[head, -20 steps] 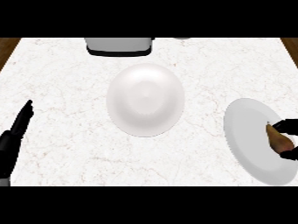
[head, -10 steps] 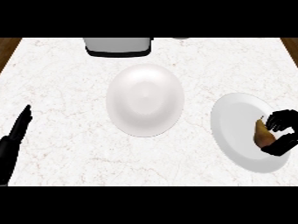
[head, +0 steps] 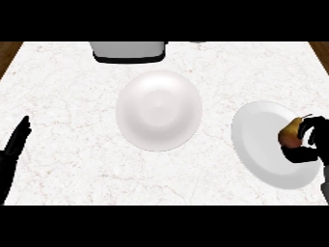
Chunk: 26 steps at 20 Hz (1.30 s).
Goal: Pick the pear from the plate and place it in the plate
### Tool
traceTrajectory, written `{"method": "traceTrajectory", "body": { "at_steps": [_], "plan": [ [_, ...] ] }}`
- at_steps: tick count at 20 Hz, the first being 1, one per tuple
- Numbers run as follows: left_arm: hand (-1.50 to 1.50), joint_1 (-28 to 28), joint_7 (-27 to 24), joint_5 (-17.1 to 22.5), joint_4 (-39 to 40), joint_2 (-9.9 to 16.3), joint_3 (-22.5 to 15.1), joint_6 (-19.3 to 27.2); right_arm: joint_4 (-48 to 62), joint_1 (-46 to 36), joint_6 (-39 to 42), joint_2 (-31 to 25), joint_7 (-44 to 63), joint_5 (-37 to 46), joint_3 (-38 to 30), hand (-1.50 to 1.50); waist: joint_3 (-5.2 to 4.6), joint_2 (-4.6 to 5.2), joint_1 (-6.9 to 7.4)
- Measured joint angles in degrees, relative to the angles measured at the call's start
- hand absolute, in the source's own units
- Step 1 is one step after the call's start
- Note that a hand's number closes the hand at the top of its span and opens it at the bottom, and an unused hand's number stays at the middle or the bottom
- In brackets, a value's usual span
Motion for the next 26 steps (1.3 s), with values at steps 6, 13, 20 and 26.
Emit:
{"method": "traceTrajectory", "body": {
  "at_steps": [6,13,20,26],
  "plan": [
    [0.0,0.9,-0.36,-0.52,-0.51,-0.64,-0.1,0.25,-17.35,3.26,-5.05,-0.61,3.9,7.02,1.5,1.5,0.05,-0.03,-0.19],
    [0.0,-1.51,-0.1,-1.63,1.01,-1.29,-0.36,0.62,-36.31,1.47,-0.16,2.15,7.92,8.78,7.54,1.5,0.07,0.19,0.29],
    [0.0,-2.02,-0.08,-2.32,0.99,-2.03,-0.72,-0.16,-35.92,-12.31,8.0,10.78,14.71,11.88,13.78,1.5,0.1,0.45,1.42],
    [0.0,-1.01,-0.12,-1.95,-0.47,-1.92,0.08,-1.47,-24.85,-22.78,8.02,20.92,16.86,14.01,15.01,1.5,0.12,0.55,1.81]
  ]
}}
